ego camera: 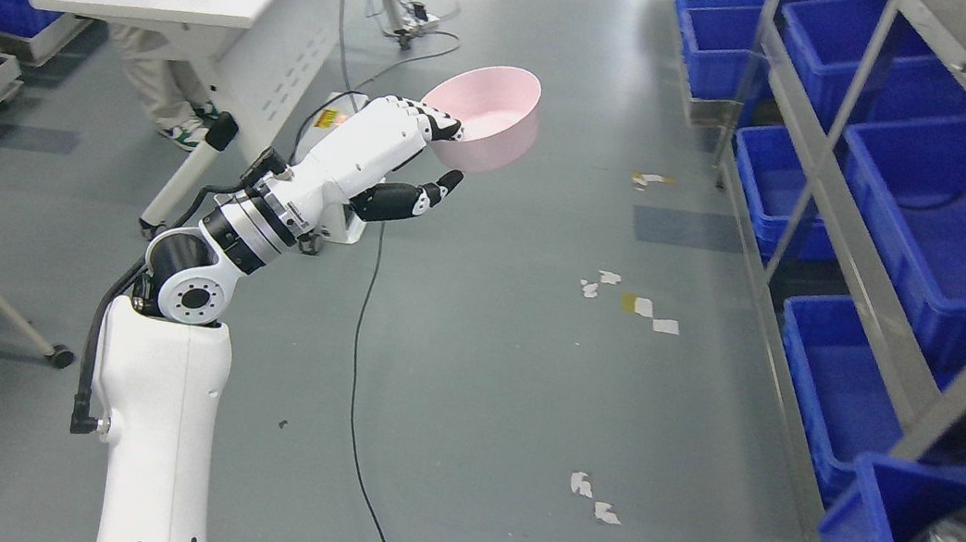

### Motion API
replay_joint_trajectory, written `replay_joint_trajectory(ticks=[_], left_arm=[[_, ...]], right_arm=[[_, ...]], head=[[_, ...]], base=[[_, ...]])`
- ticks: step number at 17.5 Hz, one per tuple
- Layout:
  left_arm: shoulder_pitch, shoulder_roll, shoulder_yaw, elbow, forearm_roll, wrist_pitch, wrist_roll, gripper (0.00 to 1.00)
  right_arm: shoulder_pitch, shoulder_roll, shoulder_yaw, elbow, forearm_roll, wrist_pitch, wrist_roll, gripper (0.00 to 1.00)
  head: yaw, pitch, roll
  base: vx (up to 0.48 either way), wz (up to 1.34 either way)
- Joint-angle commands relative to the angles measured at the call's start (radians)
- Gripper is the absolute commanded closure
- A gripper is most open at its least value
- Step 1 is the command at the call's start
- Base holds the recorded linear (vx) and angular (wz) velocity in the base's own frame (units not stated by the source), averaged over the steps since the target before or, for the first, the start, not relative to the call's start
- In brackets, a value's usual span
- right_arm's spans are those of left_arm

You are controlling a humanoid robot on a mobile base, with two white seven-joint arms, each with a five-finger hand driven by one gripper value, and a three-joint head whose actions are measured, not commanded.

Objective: Stack pink IKEA bowl on shelf middle layer
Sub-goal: 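Hold the pink bowl raised in the left hand while driving to the other shelf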

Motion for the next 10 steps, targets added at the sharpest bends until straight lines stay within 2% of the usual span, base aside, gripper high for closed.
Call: replay_joint_trajectory(ticks=[1,5,10], left_arm=[[0.012,0.018,0.011,-0.005,0.009,0.0,-0.003,0.95],[0.011,0.018,0.011,-0.005,0.022,0.0,-0.002,0.96],[0.017,0.018,-0.015,-0.003,0.022,0.0,-0.002,0.96]], right_arm=[[0.016,-0.017,0.0,-0.017,0.0,0.0,-0.001,0.0],[0.016,-0.017,0.0,-0.017,0.0,0.0,-0.001,0.0],[0.016,-0.017,0.0,-0.017,0.0,0.0,-0.001,0.0]], head=[[0.0,0.0,0.0],[0.0,0.0,0.0],[0.0,0.0,0.0]], base=[[0.271,0.69],[0.32,0.4],[0.341,0.02]])
